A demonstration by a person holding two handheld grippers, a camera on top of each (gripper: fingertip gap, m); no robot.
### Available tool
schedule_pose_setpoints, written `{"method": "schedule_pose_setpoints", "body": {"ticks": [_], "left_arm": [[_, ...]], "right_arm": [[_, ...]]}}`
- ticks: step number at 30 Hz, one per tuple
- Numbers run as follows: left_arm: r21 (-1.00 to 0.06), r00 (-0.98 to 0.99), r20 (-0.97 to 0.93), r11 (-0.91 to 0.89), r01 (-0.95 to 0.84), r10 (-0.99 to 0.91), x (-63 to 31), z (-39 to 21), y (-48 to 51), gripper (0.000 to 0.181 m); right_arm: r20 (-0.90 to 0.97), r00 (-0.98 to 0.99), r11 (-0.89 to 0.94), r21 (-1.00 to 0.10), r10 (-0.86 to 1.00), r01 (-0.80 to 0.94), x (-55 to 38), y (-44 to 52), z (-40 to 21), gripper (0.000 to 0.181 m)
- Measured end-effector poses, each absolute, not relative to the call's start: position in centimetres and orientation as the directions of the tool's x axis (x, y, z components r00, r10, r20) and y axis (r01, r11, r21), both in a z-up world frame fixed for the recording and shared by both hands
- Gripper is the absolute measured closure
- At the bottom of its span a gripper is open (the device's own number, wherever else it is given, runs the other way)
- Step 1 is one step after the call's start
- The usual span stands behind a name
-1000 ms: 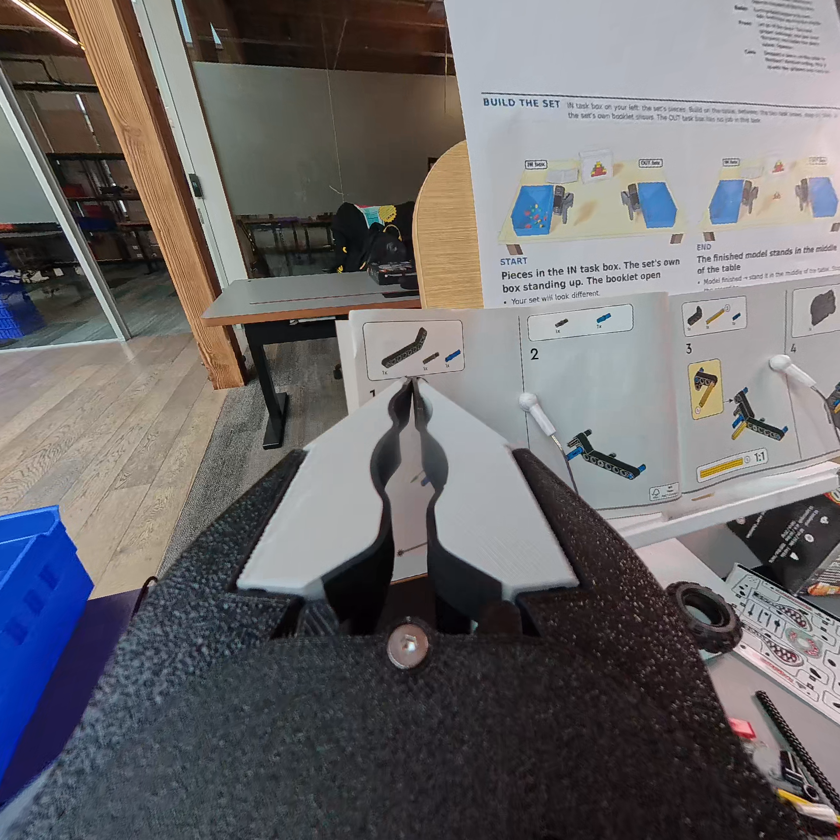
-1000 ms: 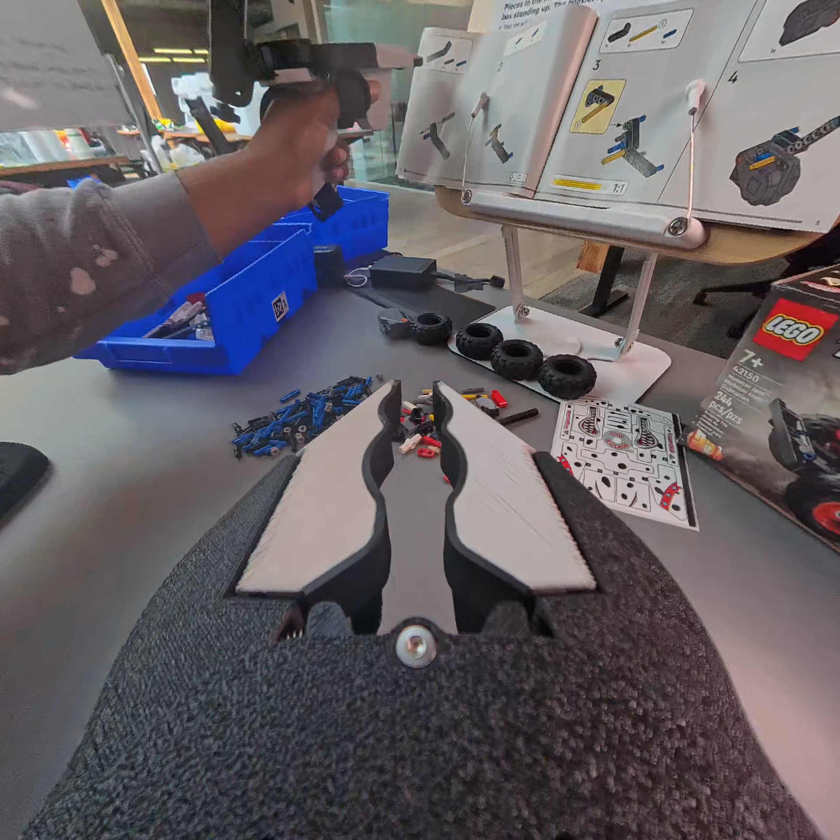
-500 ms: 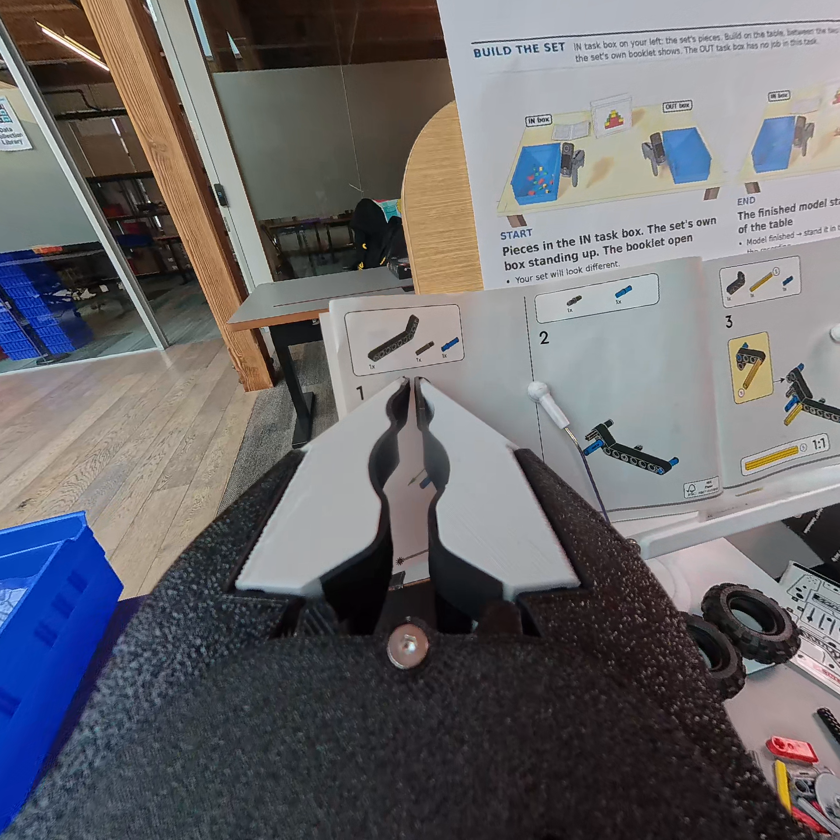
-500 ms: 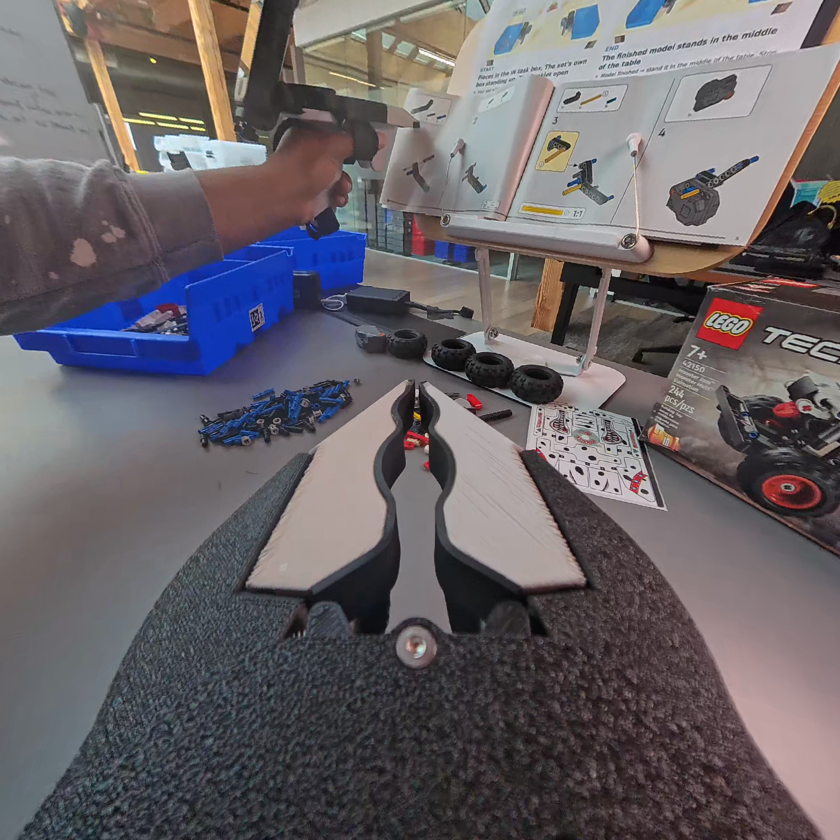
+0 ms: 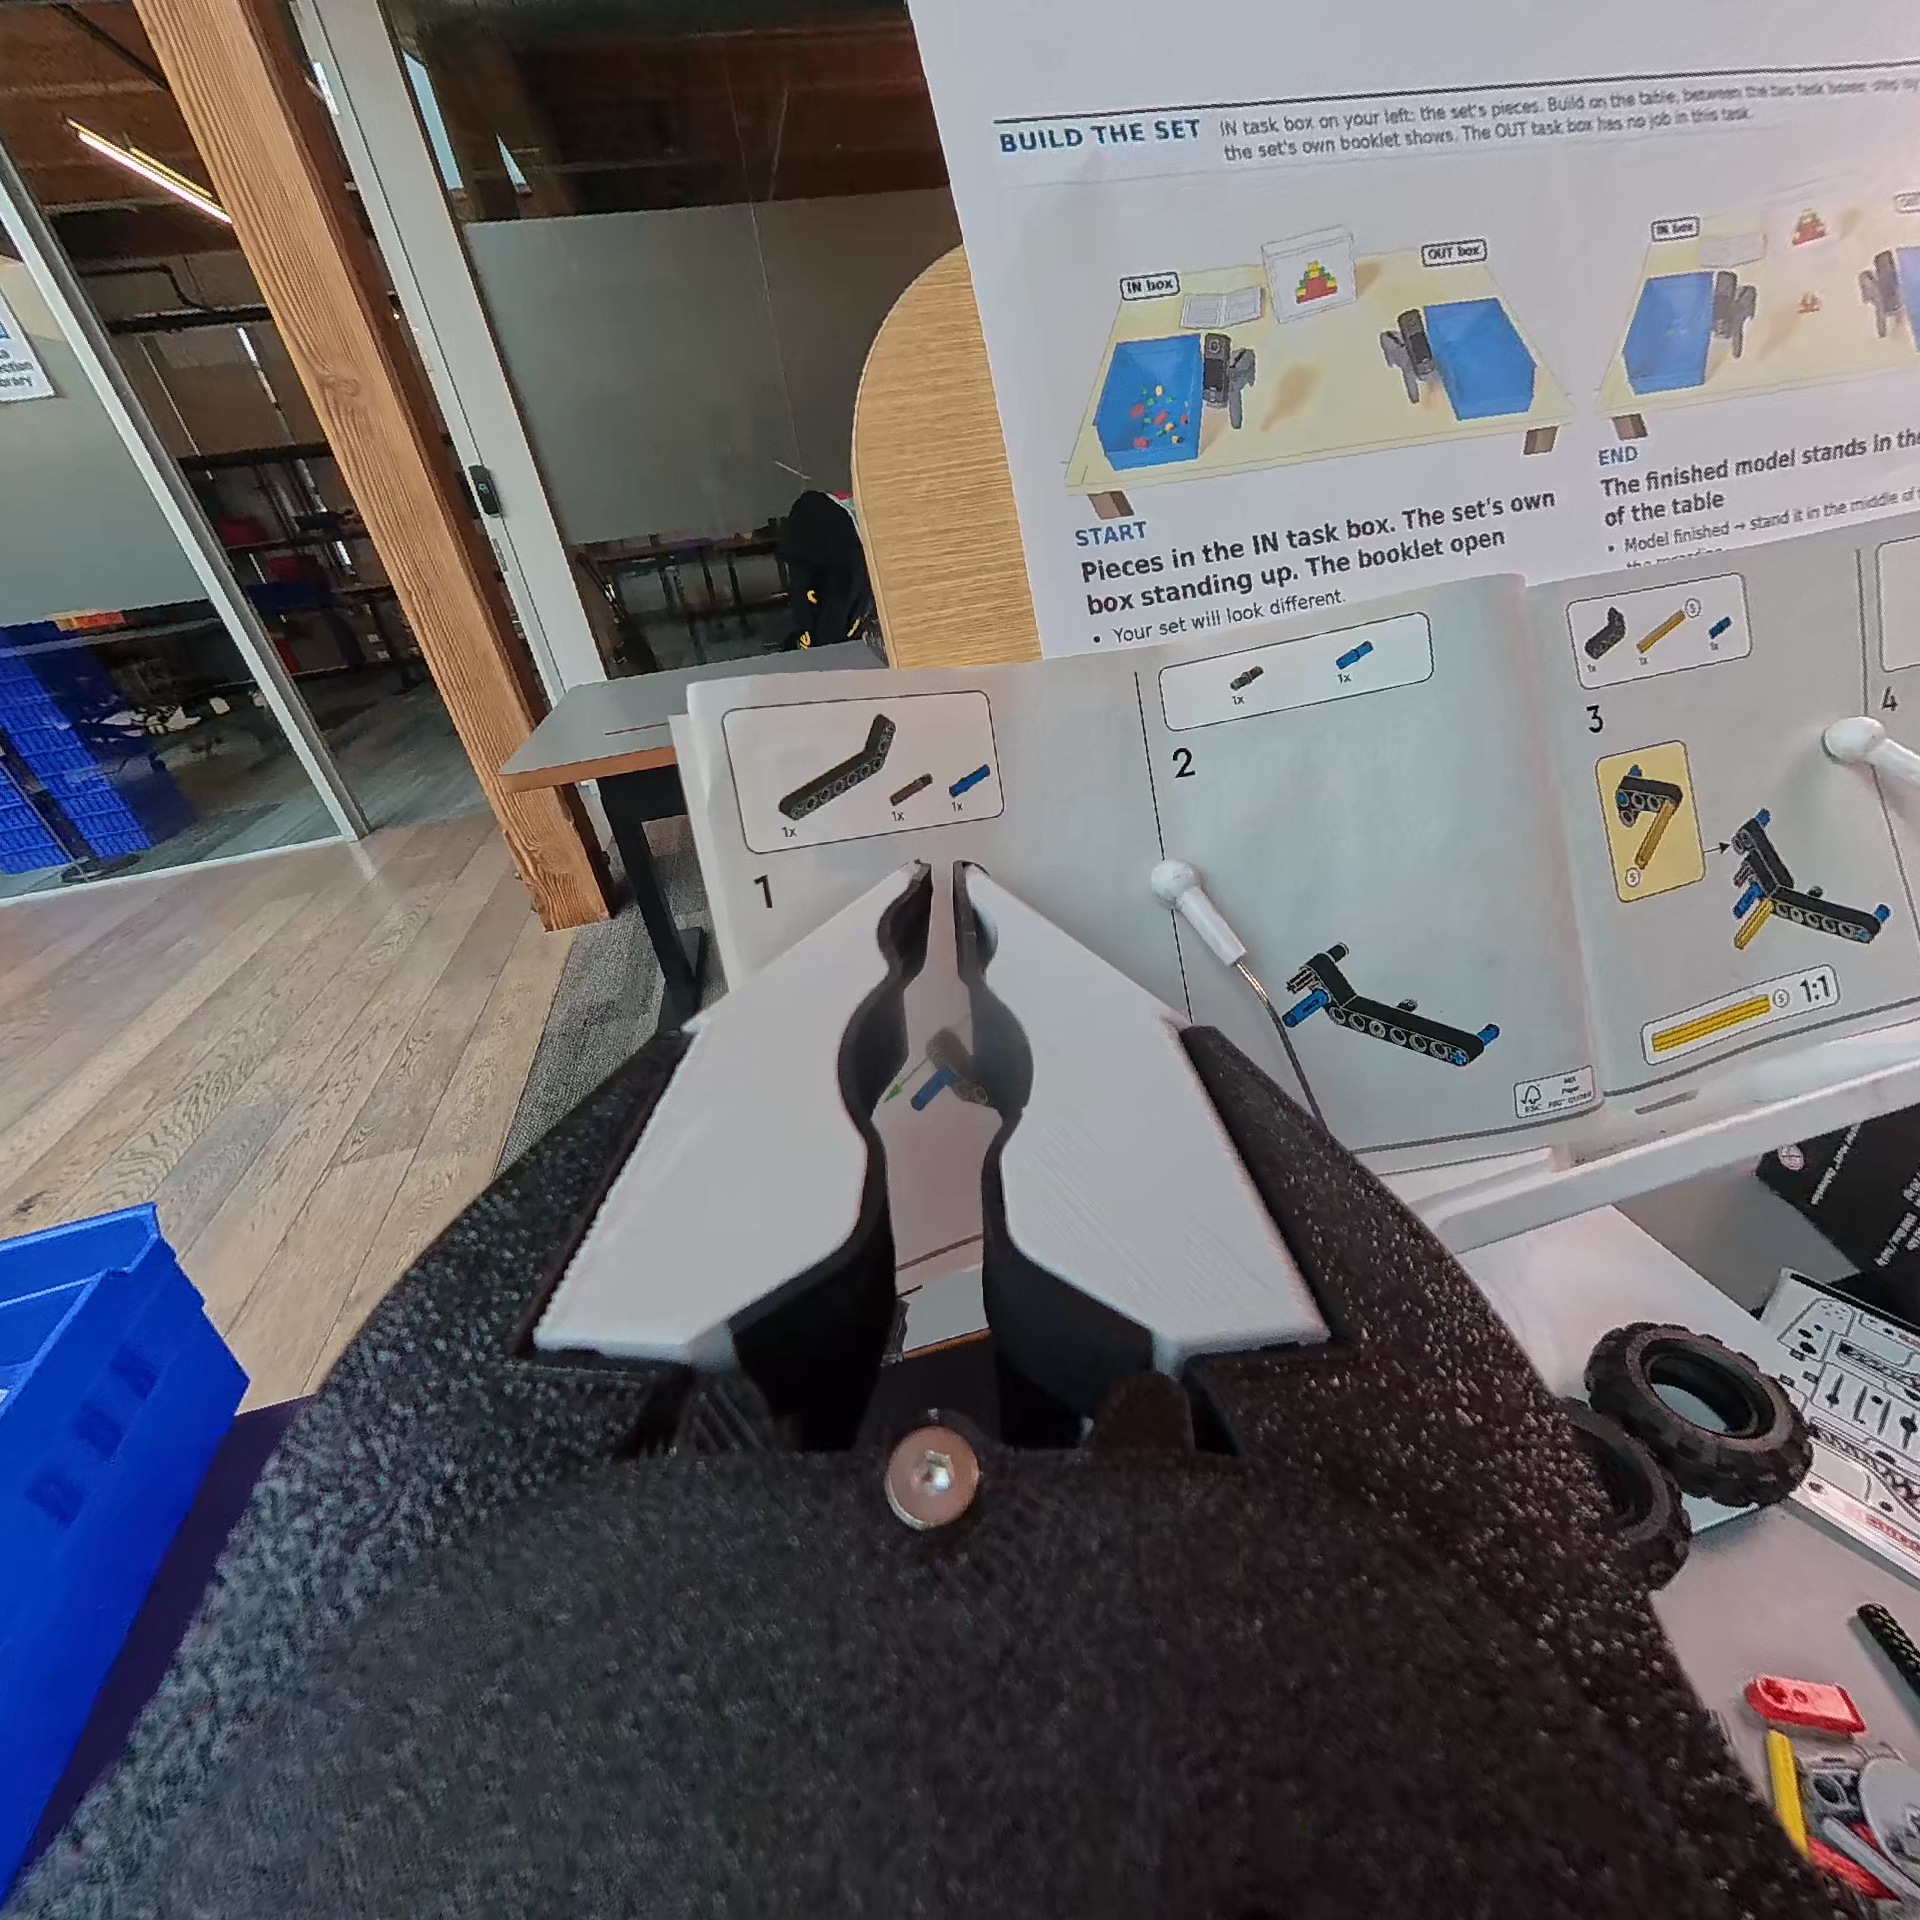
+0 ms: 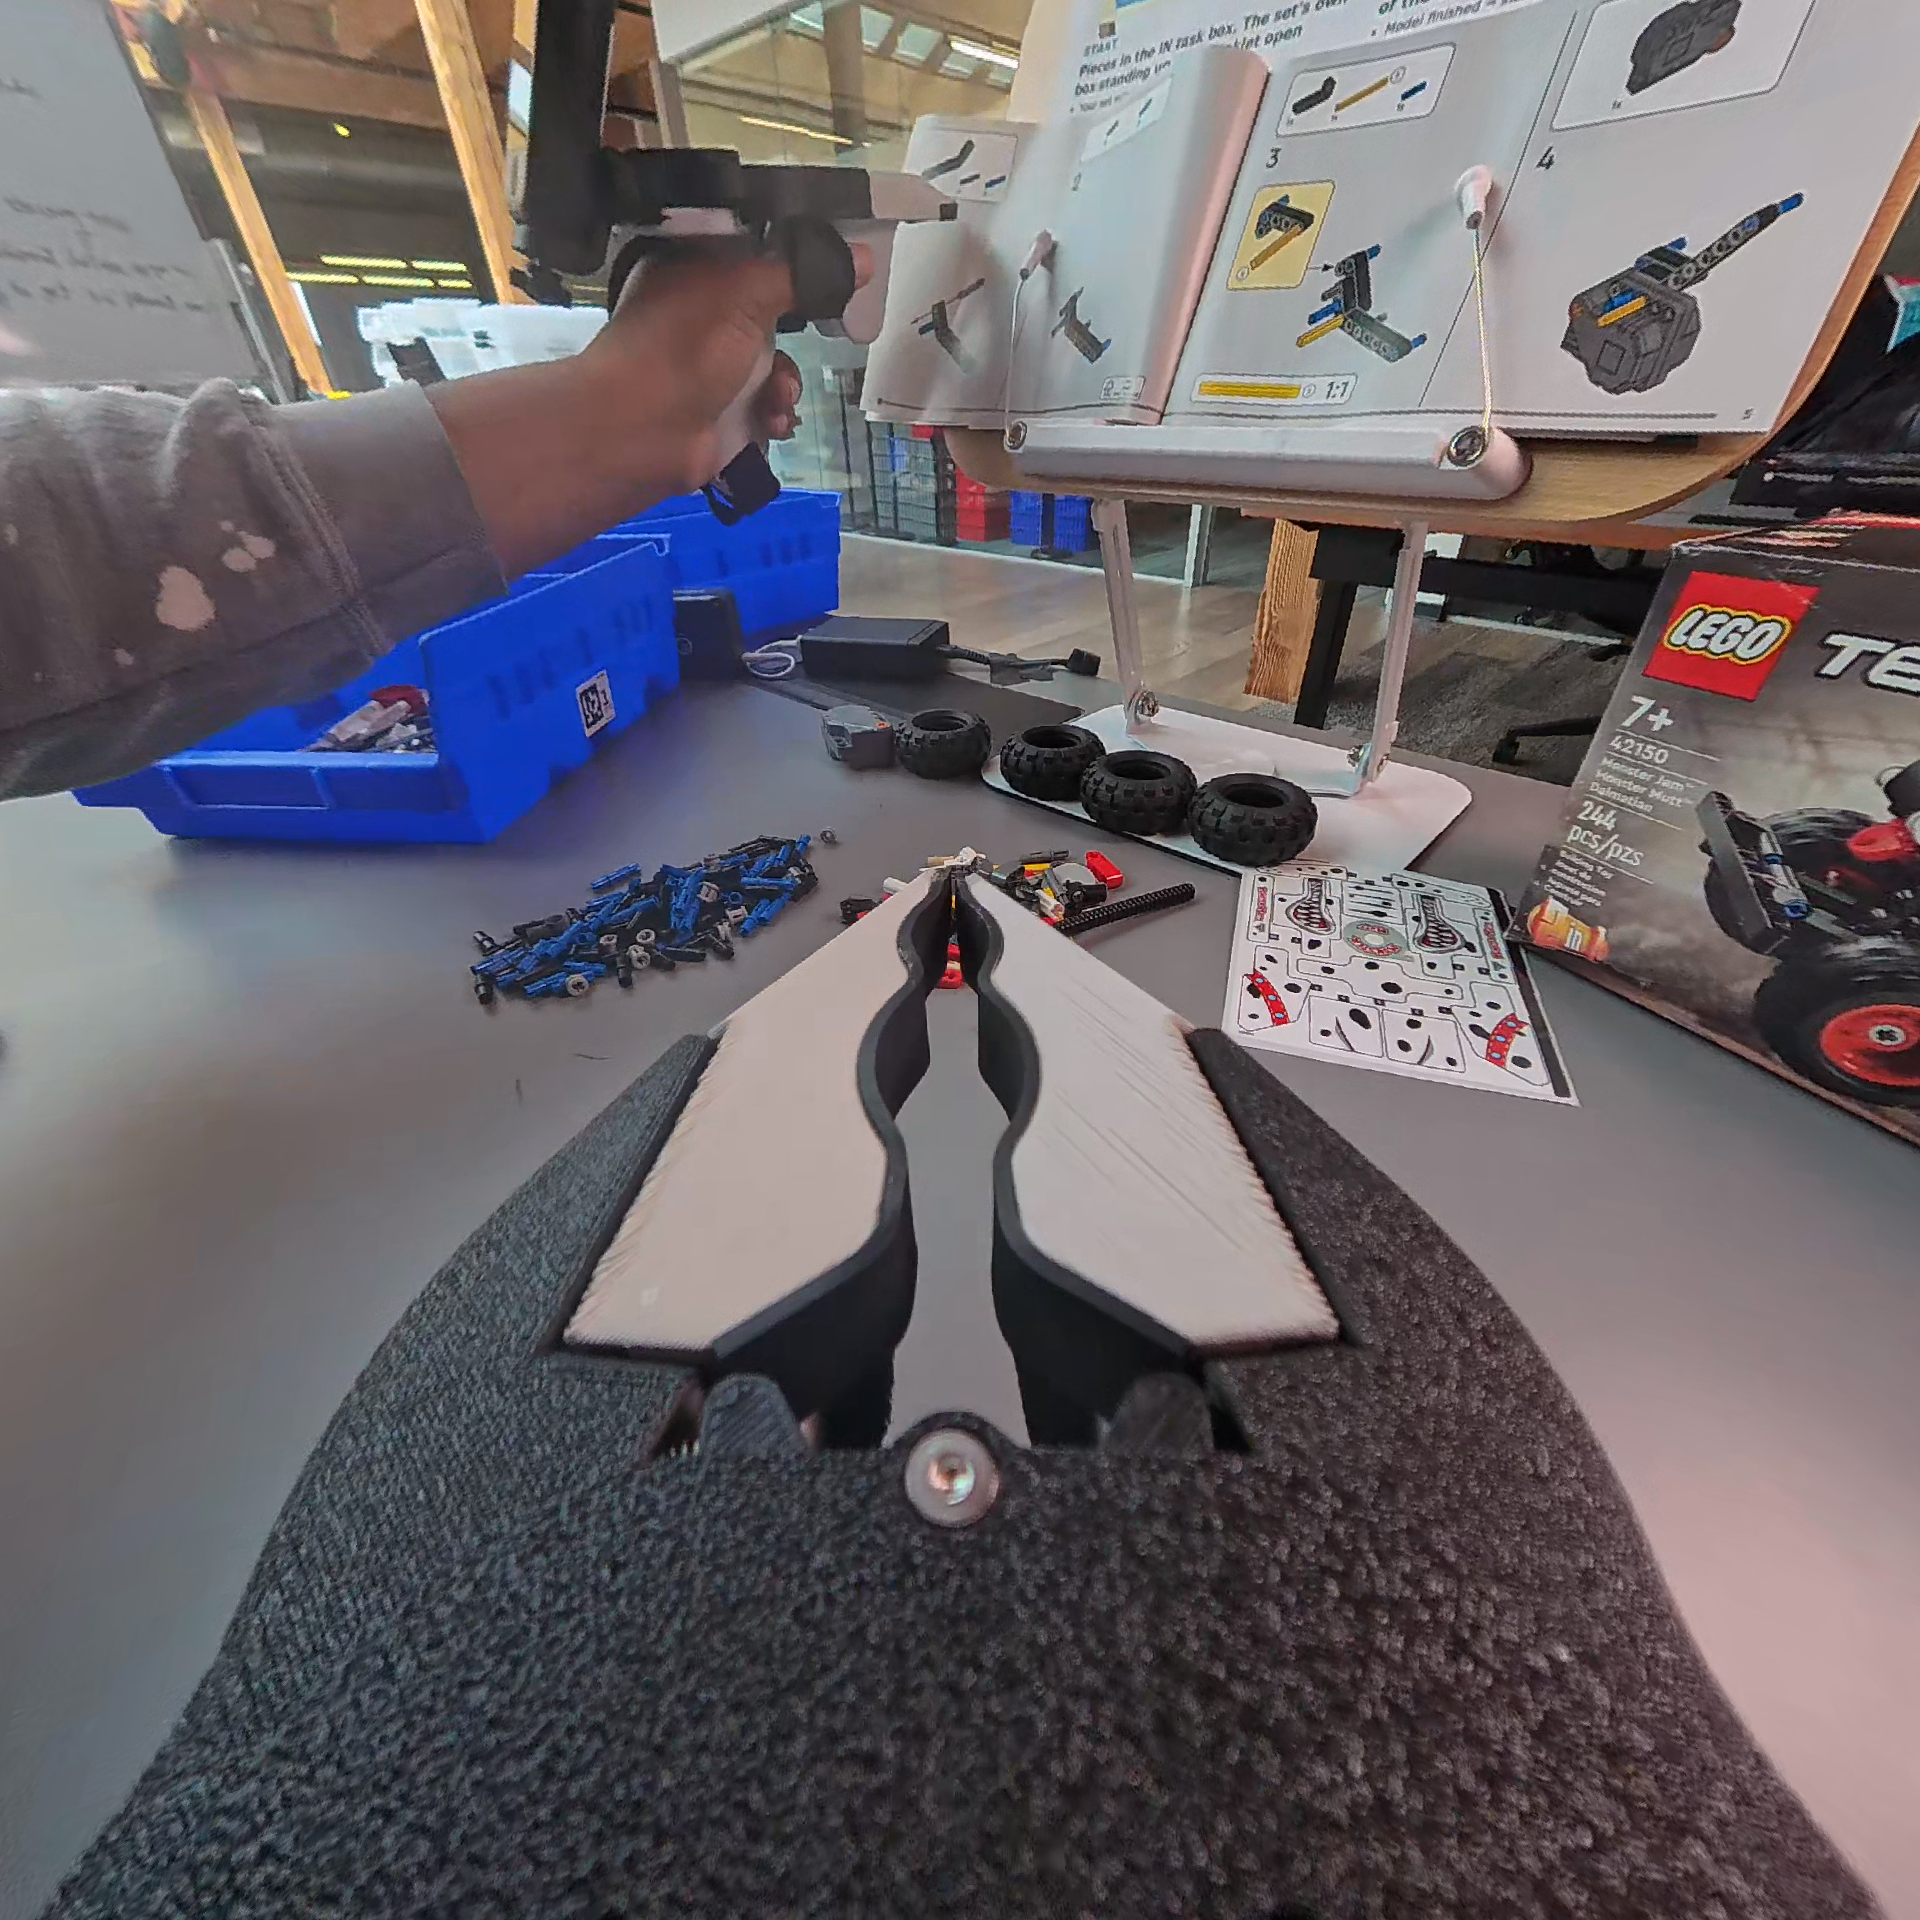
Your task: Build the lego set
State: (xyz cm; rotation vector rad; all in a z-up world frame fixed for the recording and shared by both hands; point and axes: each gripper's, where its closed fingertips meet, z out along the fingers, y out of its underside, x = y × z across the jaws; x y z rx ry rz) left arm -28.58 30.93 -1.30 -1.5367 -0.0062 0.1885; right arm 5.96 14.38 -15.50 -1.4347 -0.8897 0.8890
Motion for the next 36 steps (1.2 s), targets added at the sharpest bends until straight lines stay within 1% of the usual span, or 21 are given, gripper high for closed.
{"method": "schedule_pose_setpoints", "body": {"ticks": [19,29,32,34,36], "left_arm": [[-0.987,0.98,-0.157,0.002,-0.159,0.119,-28.8,-1.2,31.2,0.178],[-0.982,0.98,-0.186,-0.032,-0.184,0.068,-27.2,-1.0,31.7,0.176],[-0.981,0.984,-0.17,-0.085,-0.173,-0.045,-25.2,-1.8,30.9,0.175],[-0.968,0.965,-0.168,-0.151,-0.2,-0.202,-22.3,-3.0,29.7,0.175],[-0.932,0.922,-0.155,-0.257,-0.255,-0.354,-19.4,-5.3,27.4,0.17]], "right_arm": [[-0.01,0.394,-0.043,-0.996,0.919,0.075,5.3,13.7,-16.3,0.181],[-0.018,0.39,-0.053,-0.996,0.92,0.078,5.3,13.7,-16.4,0.181],[-0.023,0.39,-0.057,-0.995,0.92,0.076,5.4,13.7,-16.4,0.181],[-0.021,0.389,-0.056,-0.995,0.921,0.078,5.4,13.7,-16.4,0.181],[-0.019,0.388,-0.055,-0.995,0.921,0.081,5.4,13.6,-16.5,0.181]]}}
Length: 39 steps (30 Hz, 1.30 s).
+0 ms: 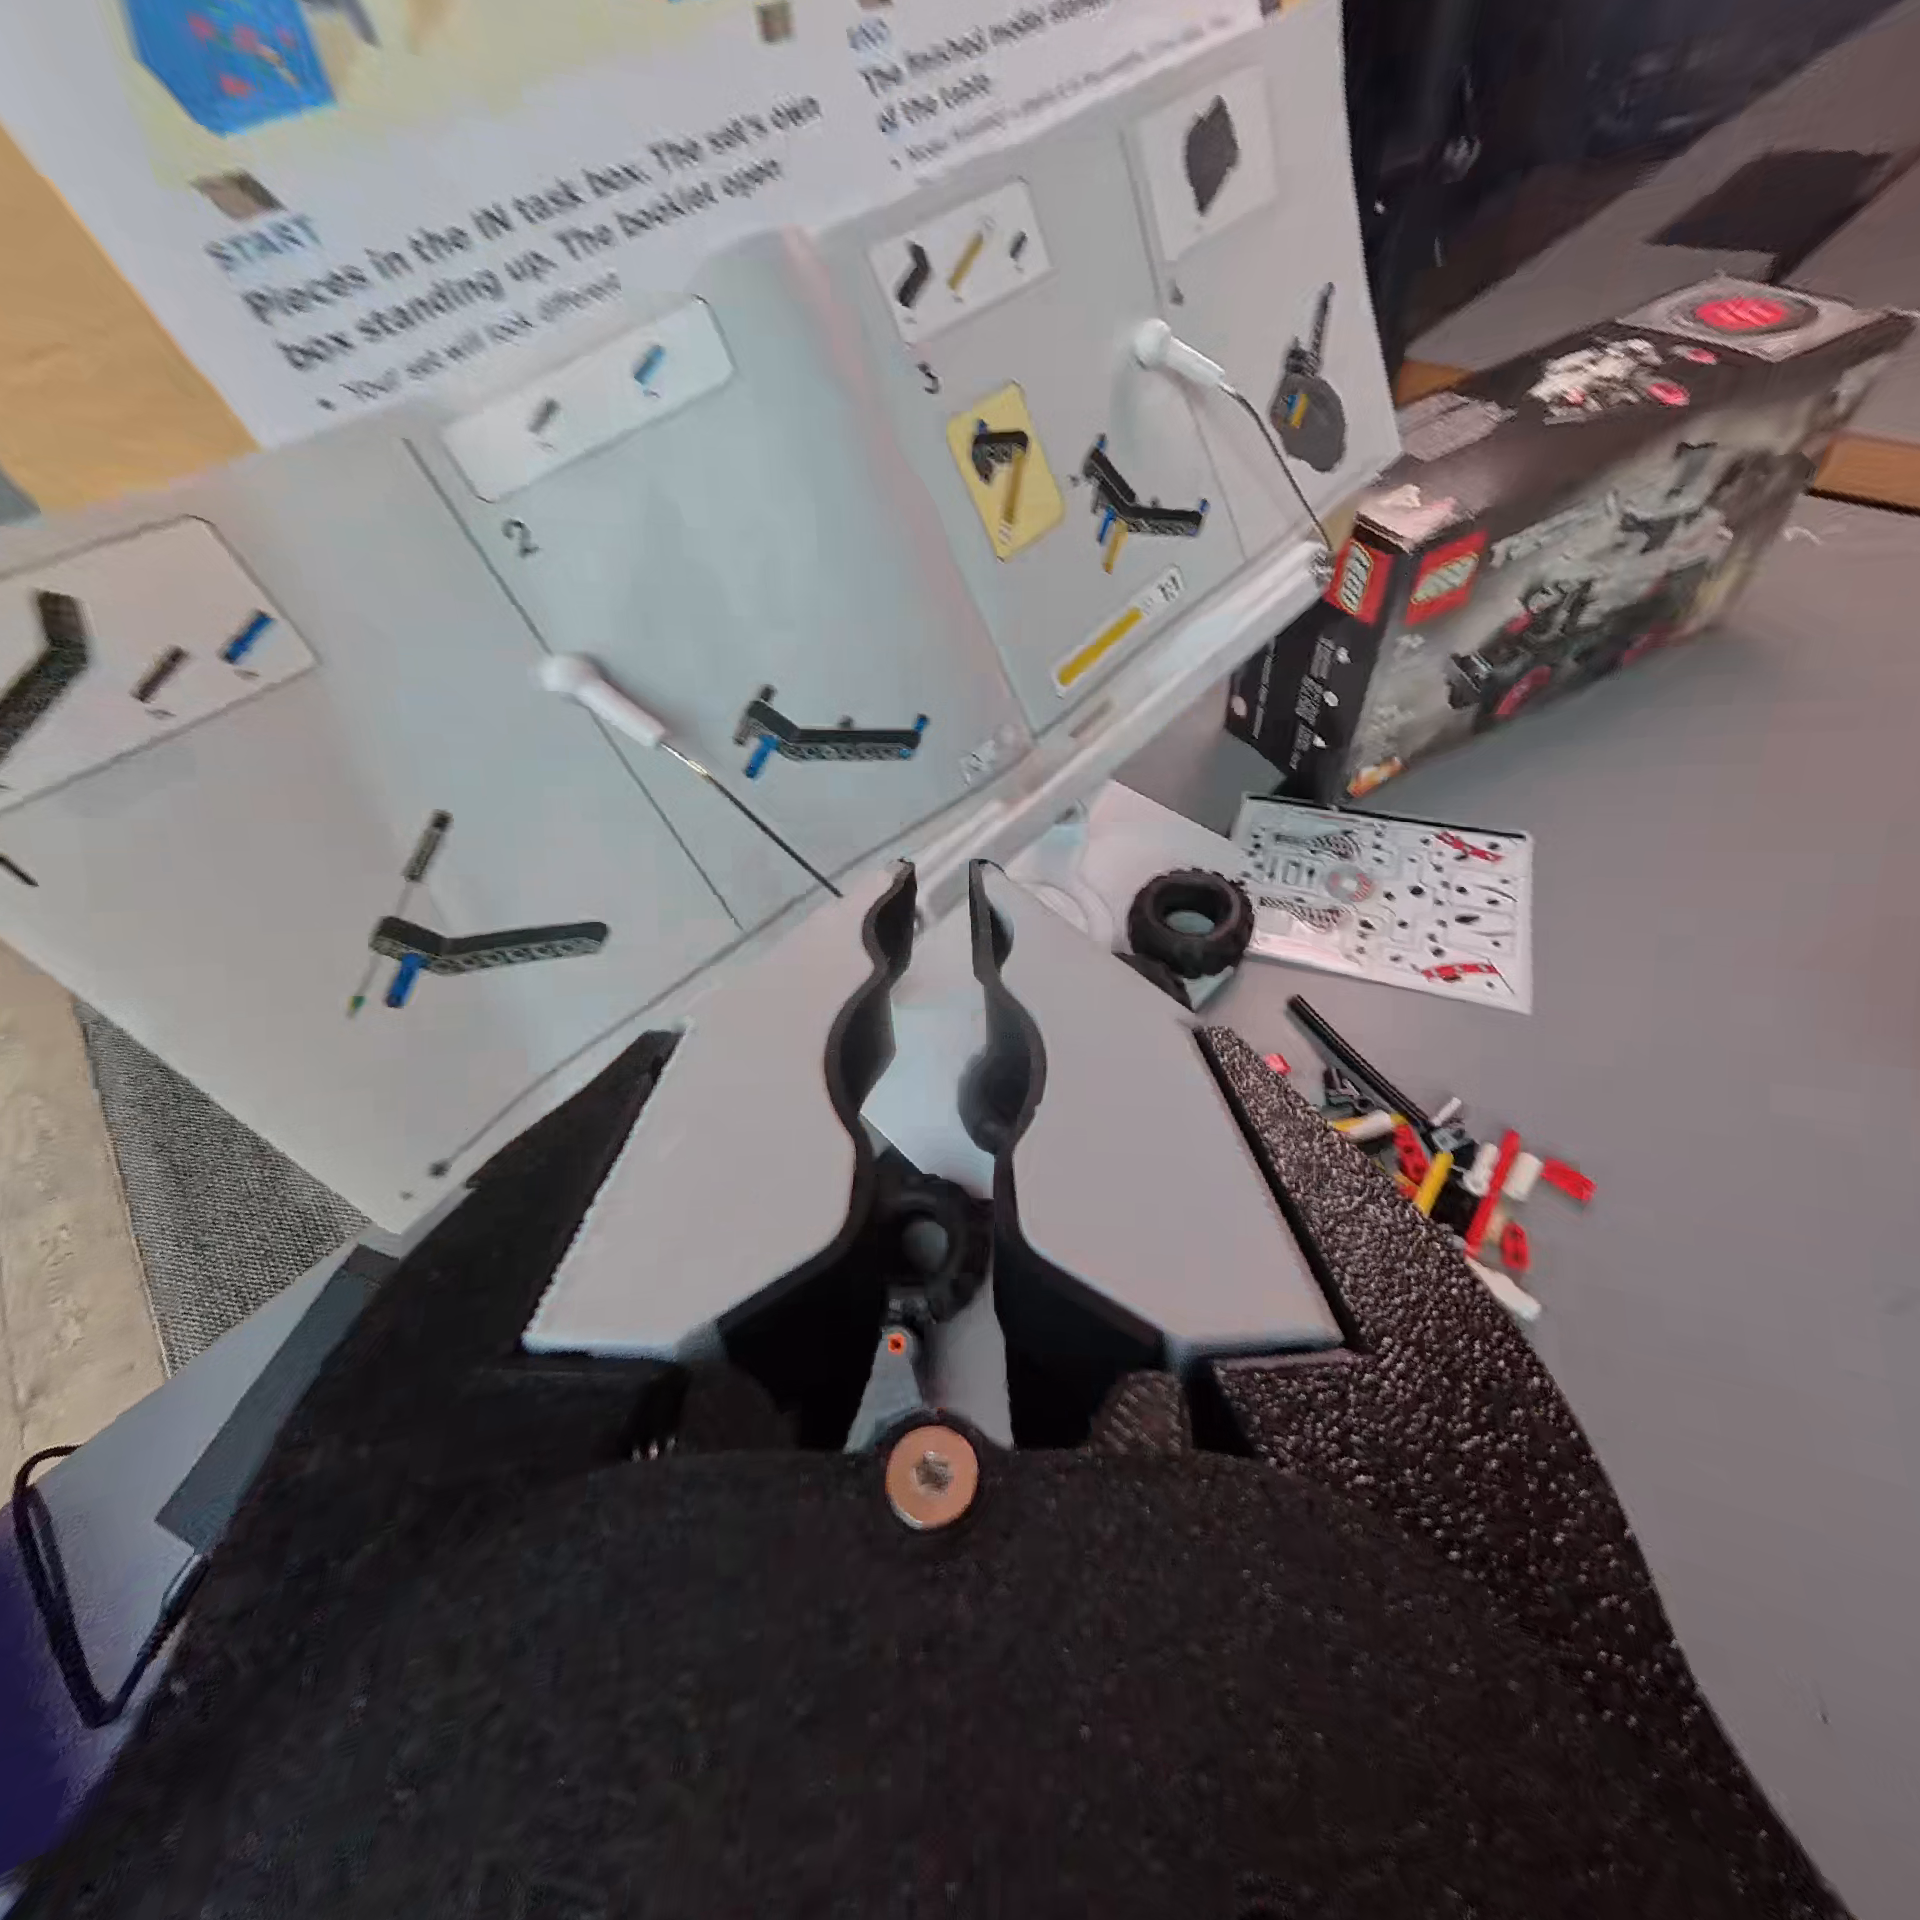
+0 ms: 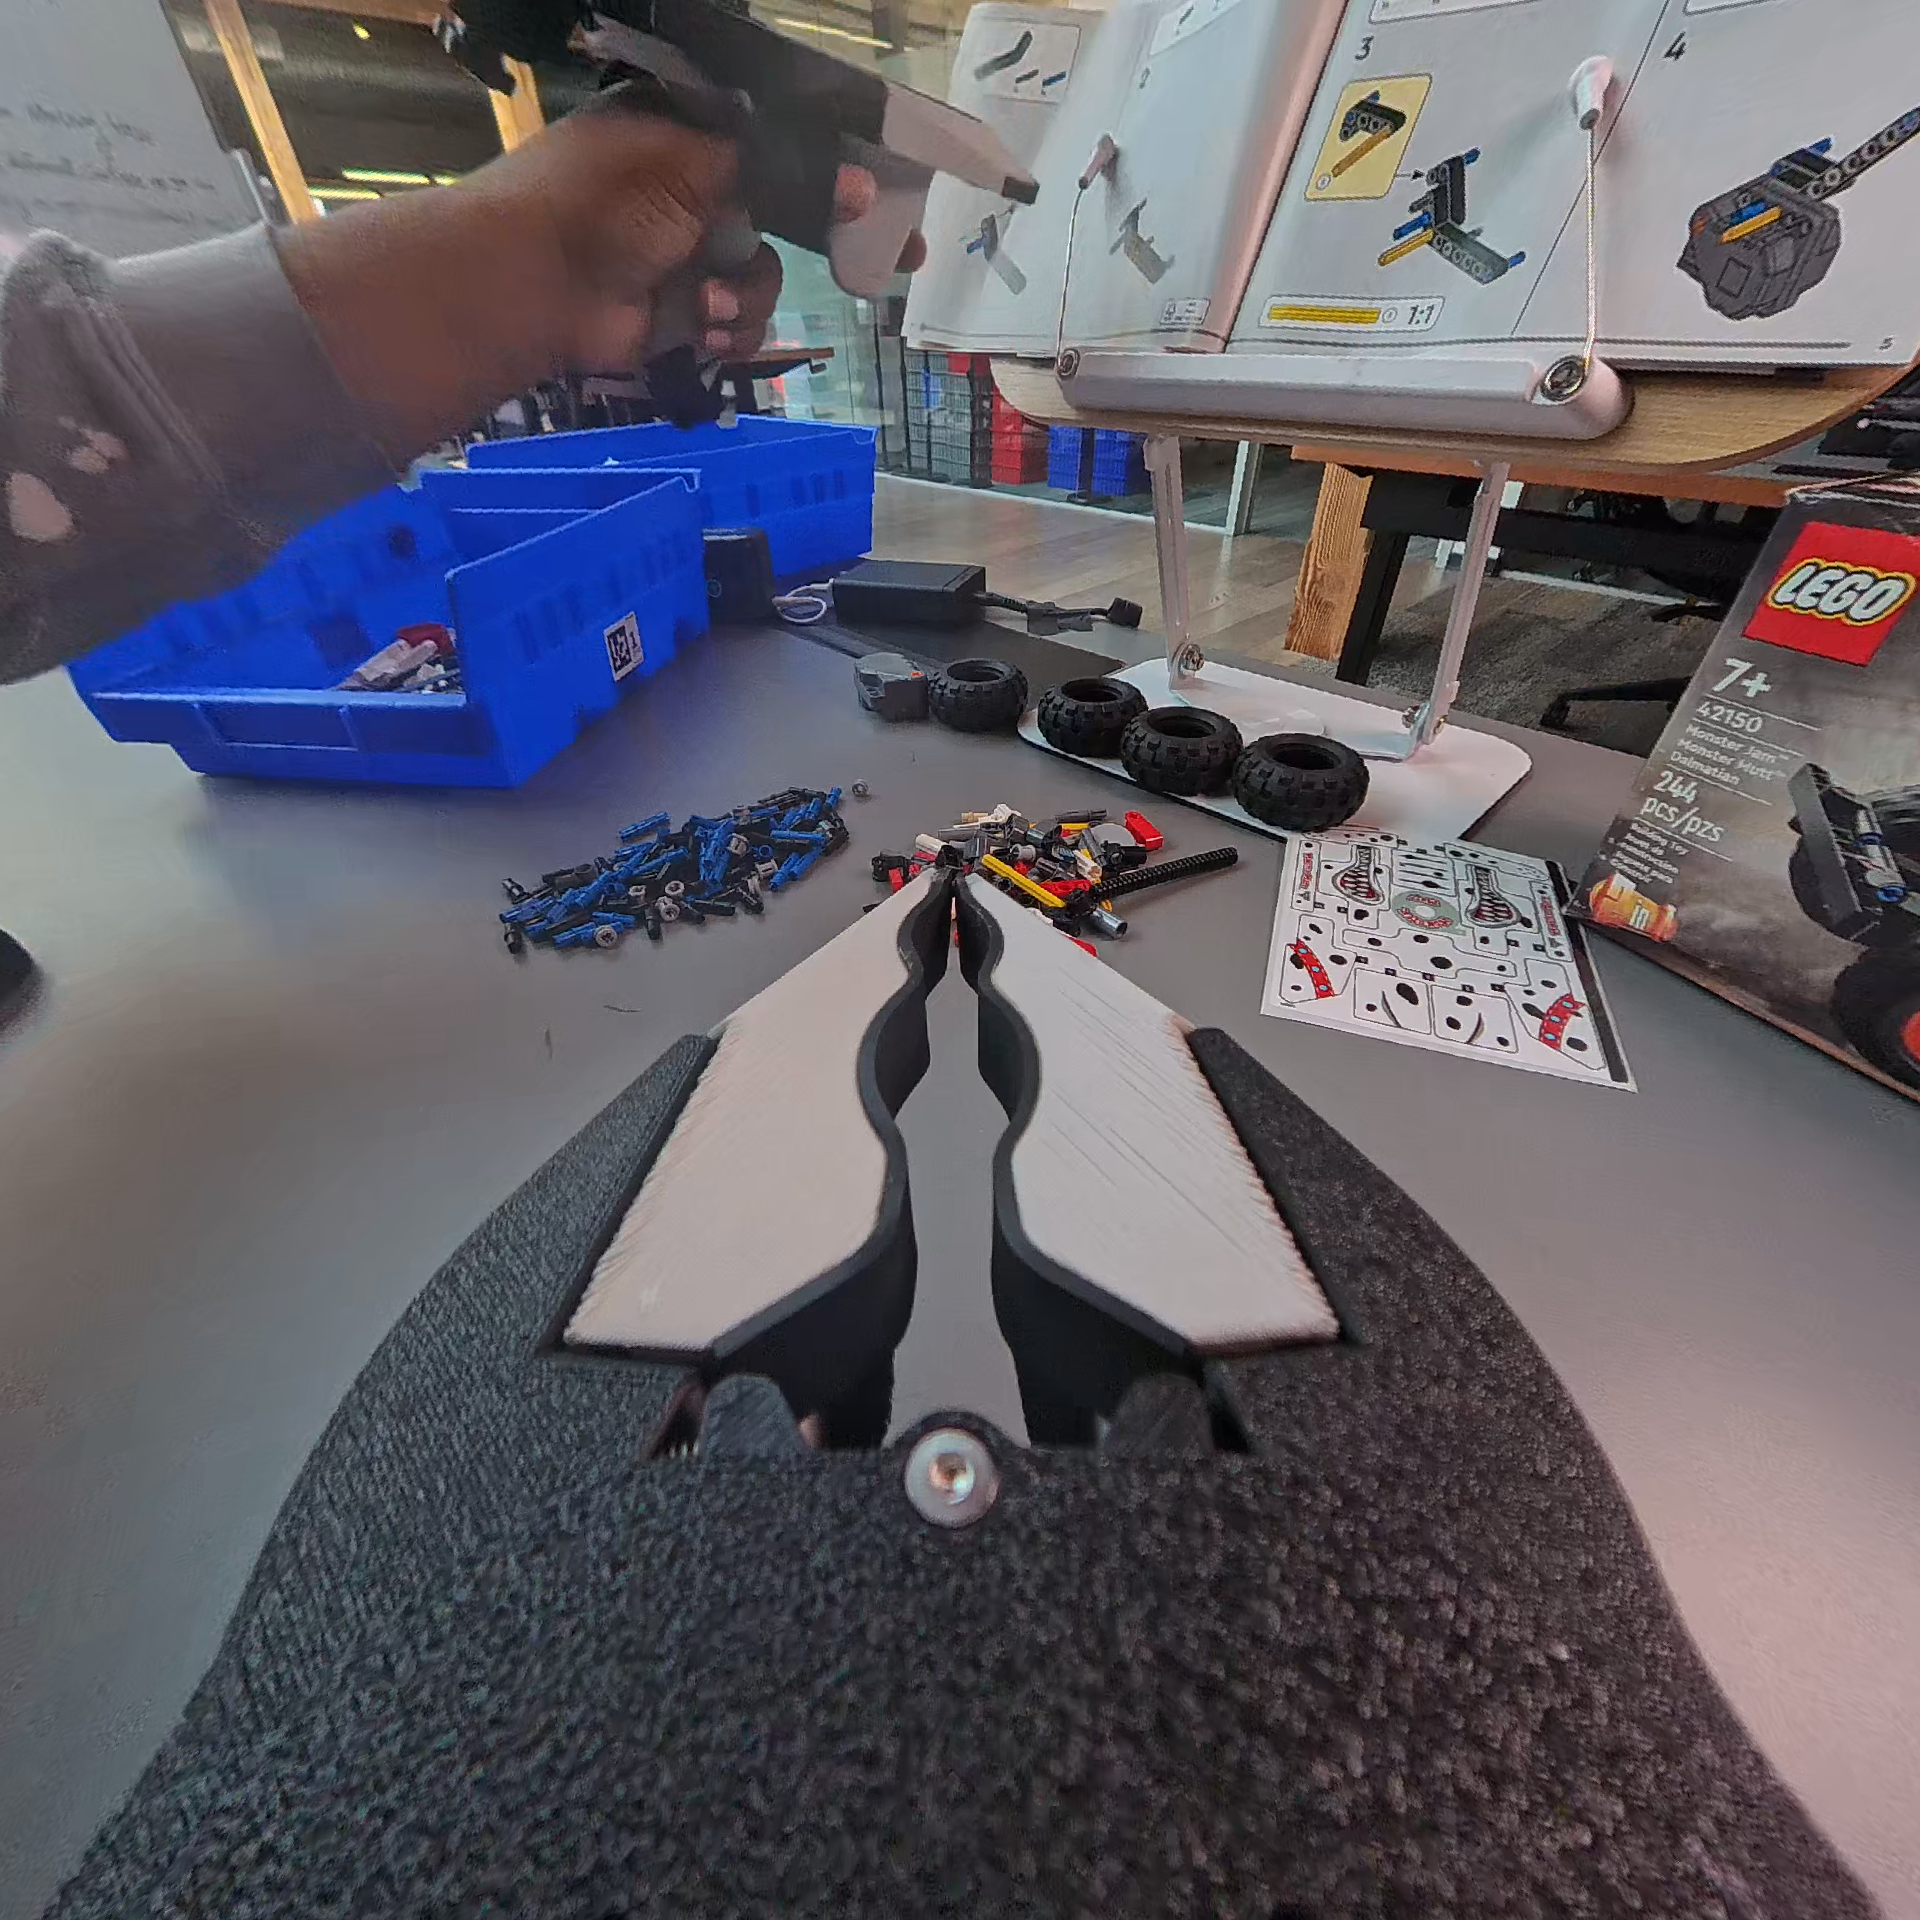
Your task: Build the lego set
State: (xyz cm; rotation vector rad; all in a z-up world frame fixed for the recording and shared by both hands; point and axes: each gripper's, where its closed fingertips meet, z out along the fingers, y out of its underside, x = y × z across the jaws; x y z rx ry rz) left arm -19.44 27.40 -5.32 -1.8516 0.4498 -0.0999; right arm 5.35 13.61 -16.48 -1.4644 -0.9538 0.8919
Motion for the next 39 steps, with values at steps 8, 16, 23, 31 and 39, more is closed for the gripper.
{"method": "schedule_pose_setpoints", "body": {"ticks": [8,16,23,31,39], "left_arm": [[-0.838,0.856,-0.197,-0.37,-0.4,-0.479,-13.6,-13.1,11.7,0.172],[-0.766,0.963,-0.165,-0.588,-0.261,-0.213,-17.4,-22.4,7.6,0.167],[-0.699,0.979,-0.145,-0.685,-0.204,-0.145,-17.8,-26.6,8.2,0.164],[-0.709,0.982,-0.067,-0.684,-0.172,-0.178,-17.5,-26.8,8.0,0.176],[-0.853,0.906,-0.138,-0.417,-0.314,-0.4,-14.4,-21.5,7.7,0.177]], "right_arm": [[-0.016,0.378,-0.054,-0.994,0.926,0.09,5.1,13.2,-16.6,0.181],[-0.059,0.34,-0.089,-0.993,0.938,0.073,4.1,12.3,-16.5,0.181],[-0.037,0.295,-0.064,-0.994,0.955,0.083,3.6,10.8,-16.5,0.181],[0.054,0.301,0.018,-0.993,0.952,0.119,3.9,10.8,-16.6,0.181],[0.205,0.241,0.179,-0.976,0.949,0.126,3.0,9.8,-16.2,0.181]]}}
